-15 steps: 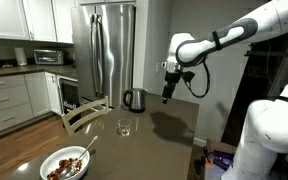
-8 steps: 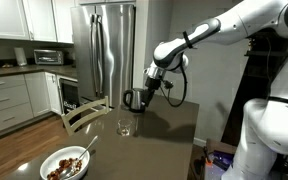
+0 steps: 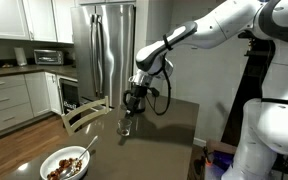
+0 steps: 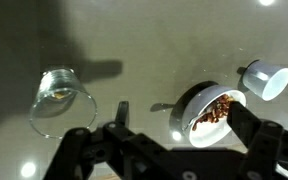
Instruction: Scoop a spoonful of things from the bowl and put them in the glass
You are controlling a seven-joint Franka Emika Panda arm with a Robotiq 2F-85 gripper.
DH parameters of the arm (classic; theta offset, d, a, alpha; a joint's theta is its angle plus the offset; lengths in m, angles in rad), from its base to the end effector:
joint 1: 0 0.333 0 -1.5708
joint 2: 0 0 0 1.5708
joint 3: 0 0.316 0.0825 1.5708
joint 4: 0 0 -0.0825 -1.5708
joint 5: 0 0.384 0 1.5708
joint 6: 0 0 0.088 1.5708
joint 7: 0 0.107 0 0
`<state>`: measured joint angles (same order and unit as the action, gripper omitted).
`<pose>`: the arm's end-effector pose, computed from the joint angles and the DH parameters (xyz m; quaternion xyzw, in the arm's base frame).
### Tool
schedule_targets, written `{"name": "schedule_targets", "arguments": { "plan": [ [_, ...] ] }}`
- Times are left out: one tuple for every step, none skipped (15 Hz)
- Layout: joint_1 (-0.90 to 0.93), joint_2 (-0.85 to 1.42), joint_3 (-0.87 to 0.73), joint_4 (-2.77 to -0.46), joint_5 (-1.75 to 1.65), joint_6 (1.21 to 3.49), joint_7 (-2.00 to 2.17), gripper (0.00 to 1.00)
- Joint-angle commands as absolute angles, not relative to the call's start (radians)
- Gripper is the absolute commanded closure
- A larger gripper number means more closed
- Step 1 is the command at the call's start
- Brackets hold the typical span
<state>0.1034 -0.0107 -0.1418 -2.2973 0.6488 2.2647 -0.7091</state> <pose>0.5123 -0.0040 0.3552 -0.9628 -0.1168 -0.0790 0.2306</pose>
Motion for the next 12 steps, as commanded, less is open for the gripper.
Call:
{"name": "schedule_targets", "arguments": {
  "plan": [
    [0.069, 0.078, -0.070, -2.215, 0.724, 2.217, -0.770, 0.00],
    [0.066, 0.096, -0.055, -2.198, 0.729, 2.208, -0.769, 0.00],
    [0.063, 0.119, -0.039, -2.178, 0.728, 2.199, -0.763, 0.00],
    [0.059, 0.138, -0.025, -2.160, 0.728, 2.191, -0.759, 0.00],
    [0.055, 0.157, -0.013, -2.143, 0.727, 2.184, -0.758, 0.01],
    [0.052, 0.175, -0.002, -2.126, 0.726, 2.179, -0.755, 0.01],
    [0.047, 0.194, 0.008, -2.109, 0.730, 2.172, -0.750, 0.00],
    [0.040, 0.211, 0.016, -2.091, 0.727, 2.162, -0.750, 0.00],
    [0.034, 0.227, 0.026, -2.076, 0.726, 2.156, -0.747, 0.00],
    [0.028, 0.244, 0.034, -2.060, 0.723, 2.150, -0.744, 0.00],
    [0.023, 0.258, 0.042, -2.044, 0.706, 2.139, -0.759, 0.00],
    [0.019, 0.268, 0.048, -2.030, 0.675, 2.121, -0.775, 0.00]
  ]
}}
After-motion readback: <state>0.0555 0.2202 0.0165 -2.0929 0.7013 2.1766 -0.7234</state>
